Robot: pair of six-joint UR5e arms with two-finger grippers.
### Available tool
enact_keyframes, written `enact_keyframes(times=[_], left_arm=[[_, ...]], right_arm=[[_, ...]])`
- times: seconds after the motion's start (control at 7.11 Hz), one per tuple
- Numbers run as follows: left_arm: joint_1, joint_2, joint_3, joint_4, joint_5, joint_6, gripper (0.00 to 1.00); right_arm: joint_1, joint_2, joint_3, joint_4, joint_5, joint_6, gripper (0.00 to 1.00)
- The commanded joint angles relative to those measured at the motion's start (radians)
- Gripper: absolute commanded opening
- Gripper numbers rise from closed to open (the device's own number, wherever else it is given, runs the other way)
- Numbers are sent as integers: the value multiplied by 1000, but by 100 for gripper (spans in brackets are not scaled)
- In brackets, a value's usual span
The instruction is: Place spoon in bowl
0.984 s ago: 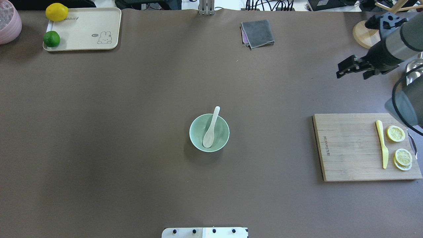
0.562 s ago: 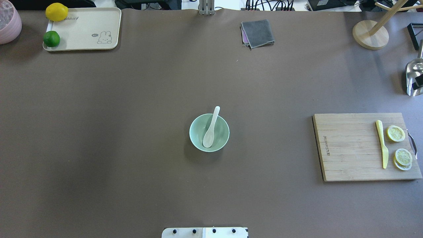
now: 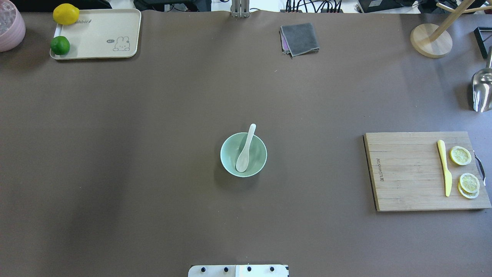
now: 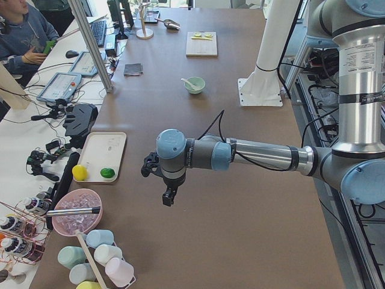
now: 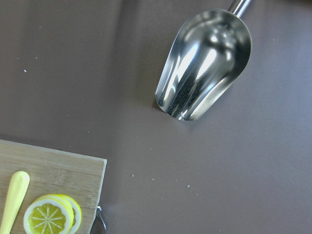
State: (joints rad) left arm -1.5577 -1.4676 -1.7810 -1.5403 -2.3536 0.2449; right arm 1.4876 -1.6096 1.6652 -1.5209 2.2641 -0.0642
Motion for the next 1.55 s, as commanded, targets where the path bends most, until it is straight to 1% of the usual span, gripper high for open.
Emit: enact_keyframes(times=[0.0, 0.28, 0.42, 0.56, 0.7, 0.84, 0.98, 1.41], left_arm=[[1, 4, 9, 0, 2, -3, 98], [2, -3, 25, -3, 5, -1, 98], [1, -7, 17, -3, 5, -3, 98], [1, -13, 15, -3, 5, -4, 98], [1, -13, 17, 0, 7, -10, 98], [1, -14, 12, 0, 7, -107, 98], [1, -13, 11, -1, 8, -155, 98], [1, -4, 17, 0, 10, -161, 98]], right_arm=[[17, -9, 2, 1, 18, 9, 100], [17, -13, 7, 2, 17, 0, 100], [17, -35, -1, 28, 14, -3, 100], [17, -58, -4, 80, 20, 0, 100], [19, -73, -1, 93, 26, 1, 100], [20, -73, -5, 91, 26, 3, 100], [20, -72, -2, 93, 26, 6, 100], [19, -72, -4, 93, 26, 7, 100]])
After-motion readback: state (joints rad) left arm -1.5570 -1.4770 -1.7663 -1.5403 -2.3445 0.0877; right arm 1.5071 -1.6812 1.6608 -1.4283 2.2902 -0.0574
